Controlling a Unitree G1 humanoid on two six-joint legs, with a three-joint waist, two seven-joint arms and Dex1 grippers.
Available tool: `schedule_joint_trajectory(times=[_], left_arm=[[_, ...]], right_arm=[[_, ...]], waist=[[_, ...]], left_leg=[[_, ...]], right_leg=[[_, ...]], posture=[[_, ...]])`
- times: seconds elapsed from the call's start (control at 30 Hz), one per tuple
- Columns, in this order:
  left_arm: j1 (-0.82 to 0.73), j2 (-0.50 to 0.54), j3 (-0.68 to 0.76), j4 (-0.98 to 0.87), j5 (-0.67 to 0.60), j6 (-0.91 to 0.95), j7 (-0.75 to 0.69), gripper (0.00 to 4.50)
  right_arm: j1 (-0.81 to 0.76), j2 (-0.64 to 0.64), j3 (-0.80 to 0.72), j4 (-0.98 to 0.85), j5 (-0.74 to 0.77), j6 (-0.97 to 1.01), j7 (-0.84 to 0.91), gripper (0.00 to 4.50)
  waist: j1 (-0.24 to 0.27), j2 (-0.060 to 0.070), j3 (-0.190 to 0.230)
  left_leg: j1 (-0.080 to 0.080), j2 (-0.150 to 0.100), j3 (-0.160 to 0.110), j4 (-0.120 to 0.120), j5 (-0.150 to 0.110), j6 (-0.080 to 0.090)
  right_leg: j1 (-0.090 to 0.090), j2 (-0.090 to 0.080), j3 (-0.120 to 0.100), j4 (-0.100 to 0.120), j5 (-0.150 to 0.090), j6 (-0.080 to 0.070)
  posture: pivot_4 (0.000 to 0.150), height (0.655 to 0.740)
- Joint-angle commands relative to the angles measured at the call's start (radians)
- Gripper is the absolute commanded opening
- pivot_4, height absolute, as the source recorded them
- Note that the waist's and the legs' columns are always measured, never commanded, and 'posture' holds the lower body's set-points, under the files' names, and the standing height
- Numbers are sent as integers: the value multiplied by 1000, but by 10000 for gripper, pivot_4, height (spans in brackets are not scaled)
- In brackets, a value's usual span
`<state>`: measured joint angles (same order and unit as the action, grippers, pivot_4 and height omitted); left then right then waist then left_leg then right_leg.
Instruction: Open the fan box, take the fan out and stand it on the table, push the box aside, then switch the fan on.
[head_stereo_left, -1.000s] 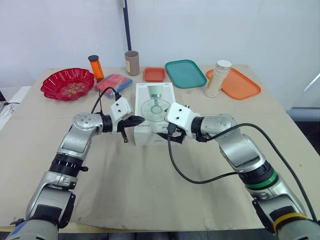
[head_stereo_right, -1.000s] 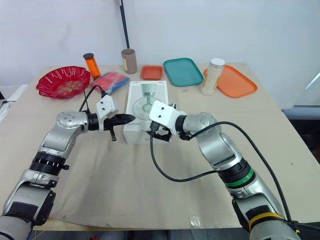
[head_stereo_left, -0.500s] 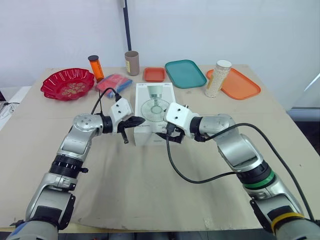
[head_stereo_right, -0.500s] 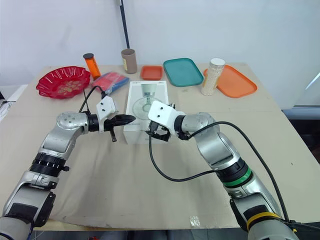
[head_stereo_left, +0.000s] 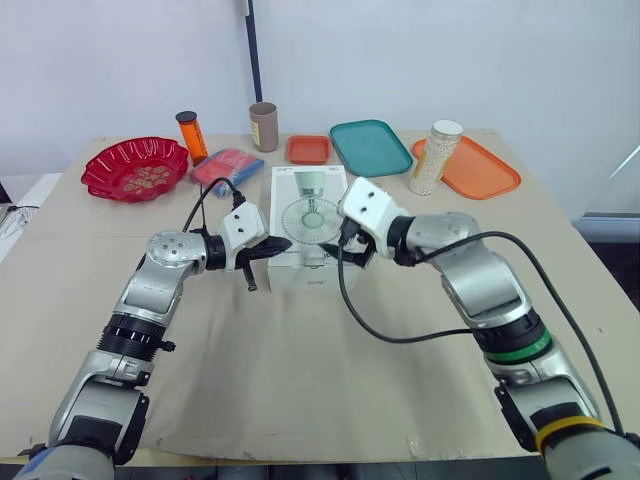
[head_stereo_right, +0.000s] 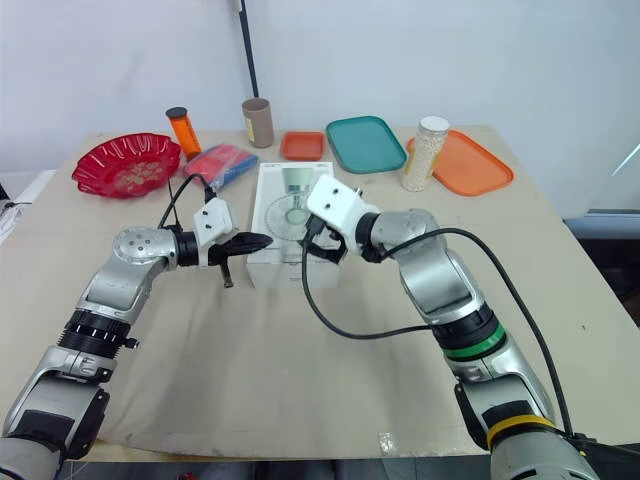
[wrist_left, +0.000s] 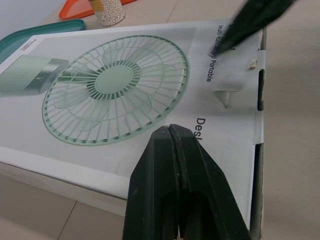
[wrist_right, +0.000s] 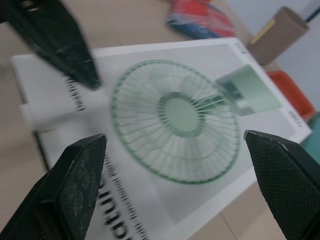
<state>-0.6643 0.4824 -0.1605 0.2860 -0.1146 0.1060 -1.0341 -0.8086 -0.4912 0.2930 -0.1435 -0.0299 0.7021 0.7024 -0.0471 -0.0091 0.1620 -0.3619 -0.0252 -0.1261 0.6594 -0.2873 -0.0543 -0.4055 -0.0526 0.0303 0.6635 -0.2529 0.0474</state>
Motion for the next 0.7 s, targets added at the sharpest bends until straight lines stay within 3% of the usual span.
schedule_joint_trajectory(times=[0.03,0.3,0.5,0.7], left_arm=[[54,1,-74,49,53,25,-22,727],[40,9,-66,70,54,18,-22,727],[7,15,-55,94,42,20,-36,727],[-10,15,-54,117,47,7,-45,727]], right_arm=[[-17,-13,-60,-52,41,24,22,45000],[151,-85,-226,-291,299,242,132,45000],[315,-178,-179,-365,306,188,139,45000],[349,-175,-145,-358,311,154,121,45000]], waist=[[0,0,0],[2,0,-2],[1,1,-3],[1,1,-3]], left_leg=[[0,0,0,0,0,0],[1,0,0,-1,0,1],[2,0,1,-1,0,1],[4,0,0,-1,0,1]], right_leg=[[0,0,0,0,0,0],[1,0,0,0,0,0],[3,0,0,0,-1,0],[5,0,0,0,-2,2]], posture=[[1500,7400],[1500,7400],[1500,7400],[1500,7400]])
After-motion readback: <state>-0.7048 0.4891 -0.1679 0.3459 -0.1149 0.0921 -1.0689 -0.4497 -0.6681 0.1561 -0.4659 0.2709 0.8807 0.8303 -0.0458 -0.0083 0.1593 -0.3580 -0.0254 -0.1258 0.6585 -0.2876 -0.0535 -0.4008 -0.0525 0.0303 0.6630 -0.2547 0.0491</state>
